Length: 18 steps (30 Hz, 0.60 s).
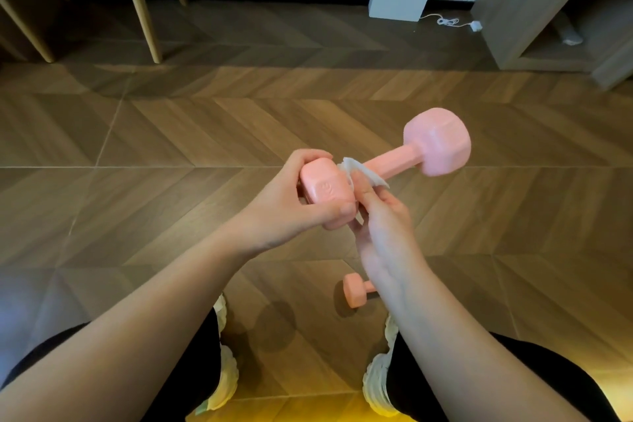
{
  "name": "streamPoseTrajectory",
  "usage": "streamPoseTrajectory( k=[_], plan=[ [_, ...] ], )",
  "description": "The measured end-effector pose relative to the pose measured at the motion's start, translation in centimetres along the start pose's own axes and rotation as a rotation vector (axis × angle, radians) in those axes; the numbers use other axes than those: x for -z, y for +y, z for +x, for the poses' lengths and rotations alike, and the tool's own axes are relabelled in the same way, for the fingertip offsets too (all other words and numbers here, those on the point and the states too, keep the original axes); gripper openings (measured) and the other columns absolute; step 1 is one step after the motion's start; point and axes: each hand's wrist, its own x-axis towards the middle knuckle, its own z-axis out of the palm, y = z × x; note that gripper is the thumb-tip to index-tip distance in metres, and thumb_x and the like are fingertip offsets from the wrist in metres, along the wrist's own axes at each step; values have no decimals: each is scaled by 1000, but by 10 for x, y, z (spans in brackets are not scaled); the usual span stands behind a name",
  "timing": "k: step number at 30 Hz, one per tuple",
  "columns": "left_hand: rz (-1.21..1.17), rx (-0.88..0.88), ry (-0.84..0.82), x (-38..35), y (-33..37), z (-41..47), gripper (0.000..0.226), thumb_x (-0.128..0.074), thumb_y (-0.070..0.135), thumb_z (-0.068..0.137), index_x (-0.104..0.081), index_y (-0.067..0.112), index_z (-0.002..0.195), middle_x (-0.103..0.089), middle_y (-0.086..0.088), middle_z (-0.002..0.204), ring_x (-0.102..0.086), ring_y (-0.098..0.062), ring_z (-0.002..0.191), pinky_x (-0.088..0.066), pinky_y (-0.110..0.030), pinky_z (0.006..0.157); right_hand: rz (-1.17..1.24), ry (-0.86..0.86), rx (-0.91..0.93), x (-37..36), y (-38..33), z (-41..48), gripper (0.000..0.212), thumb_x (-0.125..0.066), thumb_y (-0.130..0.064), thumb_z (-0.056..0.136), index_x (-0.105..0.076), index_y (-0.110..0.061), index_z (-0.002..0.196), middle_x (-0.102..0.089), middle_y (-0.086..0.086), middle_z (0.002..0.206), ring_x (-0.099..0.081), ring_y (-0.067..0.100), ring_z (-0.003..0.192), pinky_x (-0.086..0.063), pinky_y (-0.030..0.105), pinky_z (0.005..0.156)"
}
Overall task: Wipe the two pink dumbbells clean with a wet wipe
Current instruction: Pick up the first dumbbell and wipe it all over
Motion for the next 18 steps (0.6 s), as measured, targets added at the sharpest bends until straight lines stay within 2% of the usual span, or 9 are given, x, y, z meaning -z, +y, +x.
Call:
streamPoseTrajectory(
  k=[3,6,8,12,15,18],
  plan=[
    [-37,-12,32,-2,5,3,62,-82,35,60,-53,30,115,-61,7,102,-60,4,82,-55,-20,71,53,-6,2,0,-6,1,28,-73,-29,76,-73,-19,102,-76,4,108,-69,20,106,-53,38,98],
    [-185,52,-29,0,7,5,53,-77,28,69,-55,23,117,-61,0,105,-65,-1,85,-55,-22,69,152,-29,57,6,-24,5,26,-73,-30,69,-78,-21,93,-73,3,108,-66,18,104,-47,40,101],
    [-278,109,-96,1,8,3,63,-76,37,66,-54,18,122,-61,-4,109,-67,-7,88,-57,-27,71,216,-46,111,12,-38,10,34,-72,-30,72,-75,-19,105,-70,3,108,-64,19,103,-46,38,99],
    [-389,177,-197,-2,9,1,81,-68,46,65,-48,3,130,-58,-13,112,-62,-19,93,-58,-34,78,282,-42,151,22,-51,15,59,-75,-36,68,-65,-19,125,-69,5,125,-64,20,115,-49,41,101],
    [-493,214,-234,-8,8,2,80,-65,40,70,-45,-7,131,-55,-20,112,-58,-28,94,-56,-39,75,198,-59,164,20,-43,10,54,-71,-41,72,-65,-21,122,-67,1,116,-63,14,103,-49,37,94],
    [-608,258,-250,-9,6,2,58,-61,35,78,-52,2,125,-62,-21,111,-64,-28,92,-59,-40,71,92,-104,173,14,-24,1,40,-70,-37,71,-70,-20,107,-72,-5,96,-67,9,88,-50,32,81]
  ],
)
